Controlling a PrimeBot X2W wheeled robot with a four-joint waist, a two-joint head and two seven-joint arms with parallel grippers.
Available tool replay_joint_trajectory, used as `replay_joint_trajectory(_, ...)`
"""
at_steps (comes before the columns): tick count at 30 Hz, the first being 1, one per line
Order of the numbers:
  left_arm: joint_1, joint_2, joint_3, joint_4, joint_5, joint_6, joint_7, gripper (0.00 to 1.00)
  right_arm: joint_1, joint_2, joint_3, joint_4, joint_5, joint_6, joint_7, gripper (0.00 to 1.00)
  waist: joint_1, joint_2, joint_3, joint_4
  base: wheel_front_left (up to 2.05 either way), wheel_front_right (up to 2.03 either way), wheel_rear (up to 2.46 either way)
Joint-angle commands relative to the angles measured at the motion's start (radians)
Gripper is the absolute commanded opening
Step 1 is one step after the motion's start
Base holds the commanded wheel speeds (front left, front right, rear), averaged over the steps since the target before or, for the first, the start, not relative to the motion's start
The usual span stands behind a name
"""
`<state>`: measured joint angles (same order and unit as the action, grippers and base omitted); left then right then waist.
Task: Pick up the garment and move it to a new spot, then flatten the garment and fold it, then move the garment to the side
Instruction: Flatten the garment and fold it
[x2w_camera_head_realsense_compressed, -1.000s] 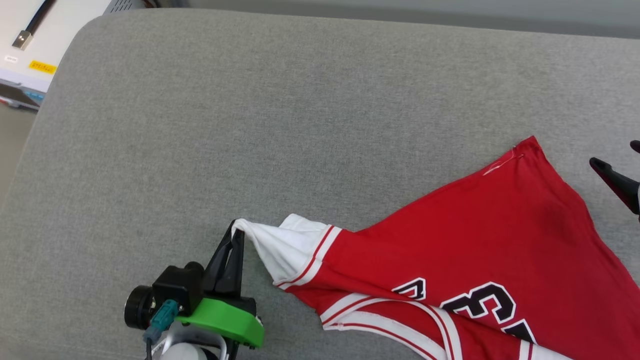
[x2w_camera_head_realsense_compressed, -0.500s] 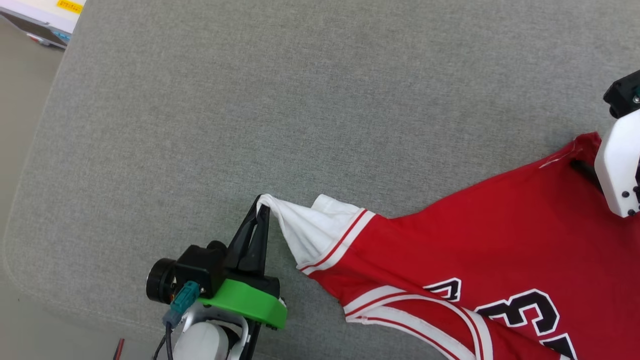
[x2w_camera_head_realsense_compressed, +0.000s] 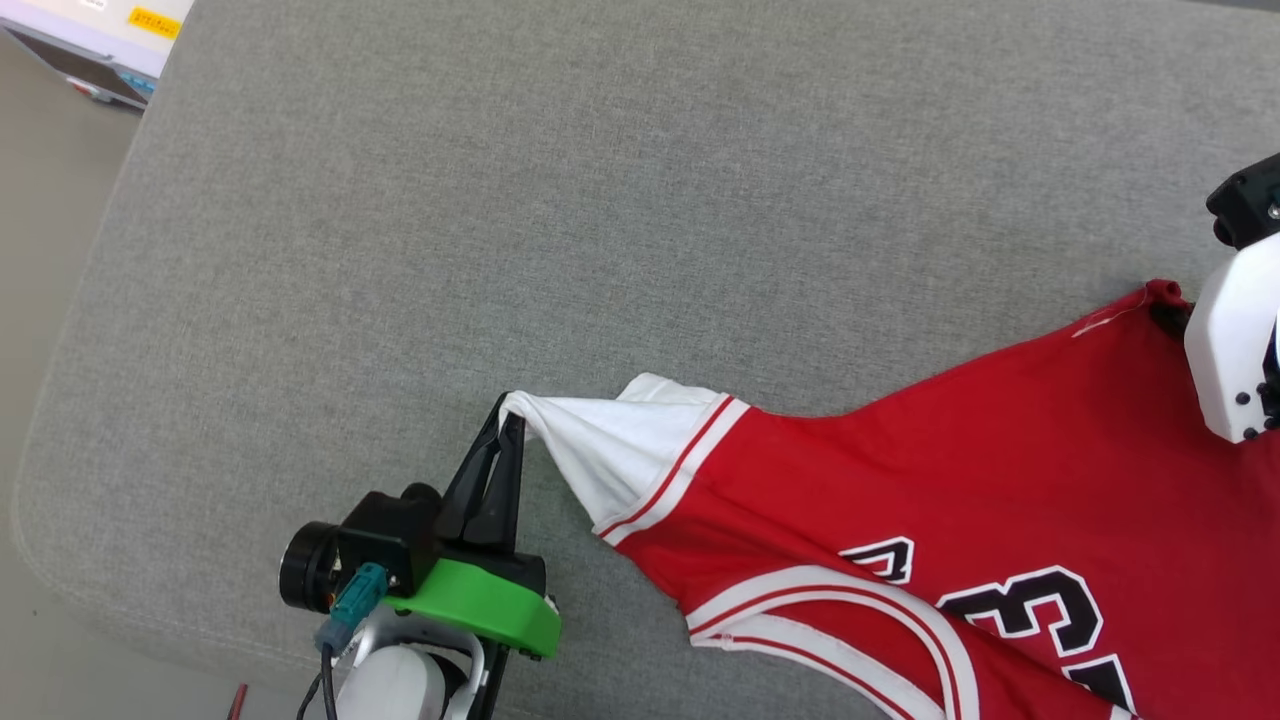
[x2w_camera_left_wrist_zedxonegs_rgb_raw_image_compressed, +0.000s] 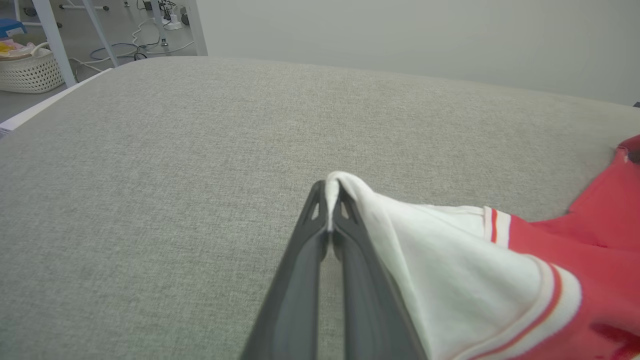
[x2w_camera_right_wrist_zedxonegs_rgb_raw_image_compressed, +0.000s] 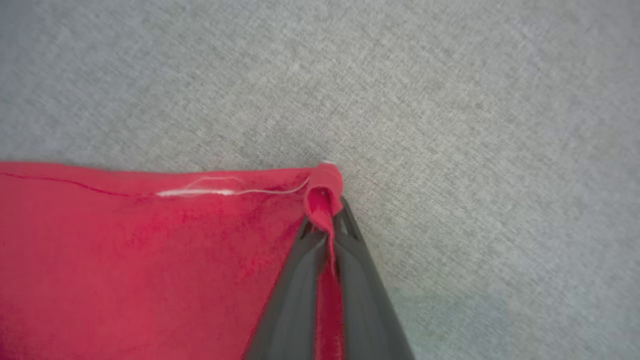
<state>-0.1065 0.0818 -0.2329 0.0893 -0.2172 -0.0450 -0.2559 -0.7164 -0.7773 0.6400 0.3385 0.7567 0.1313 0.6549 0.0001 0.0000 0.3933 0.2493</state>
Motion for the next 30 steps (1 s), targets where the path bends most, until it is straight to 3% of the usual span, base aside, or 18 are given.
replay_joint_trajectory(1,0.007,0.005,0.005,-0.001,0.013,-0.008,-0.006,0.0,0.04,0.008,0.006,0.017,0.015,-0.001,-0.019,0.0,-0.0001,0.0,-0.045,-0.03,0.0,0.0,0.0)
replay_joint_trajectory(11,-0.079,0.098,0.002,-0.034,0.051,-0.043,0.005,0.0,0.052,-0.021,-0.099,-0.096,0.025,-0.001,-0.213,0.0,-0.0001,0.0,-0.162,-0.087,0.0,0.0,0.0)
replay_joint_trajectory(17,-0.228,0.161,0.013,-0.082,0.064,-0.058,0.05,0.0,0.043,0.013,-0.184,-0.163,0.006,-0.001,-0.292,0.0,-0.0001,0.0,-0.187,-0.13,0.0,0.0,0.0)
replay_joint_trajectory(22,-0.48,0.217,0.005,-0.128,0.072,-0.073,0.121,0.0,-0.026,0.074,-0.307,-0.233,-0.058,-0.001,-0.341,0.0,-0.0001,0.0,-0.136,-0.178,0.0,0.0,0.0)
replay_joint_trajectory(28,-0.776,0.252,-0.033,-0.094,0.05,-0.083,0.163,0.0,-0.174,0.114,-0.408,-0.255,-0.111,-0.001,-0.324,0.0,-0.0001,0.0,-0.024,-0.197,0.0,0.0,0.0)
replay_joint_trajectory(29,-0.997,0.275,-0.064,-0.026,0.019,-0.085,0.181,0.0,-0.323,0.14,-0.443,-0.248,-0.15,-0.001,-0.303,0.0,-0.0001,0.0,0.049,-0.208,0.0,0.0,0.0)
replay_joint_trajectory(30,-1.059,0.288,-0.084,-0.006,0.014,-0.085,0.184,0.0,-0.372,0.147,-0.445,-0.24,-0.163,-0.001,-0.299,0.0,-0.0001,0.0,0.07,-0.212,0.0,0.0,0.0)
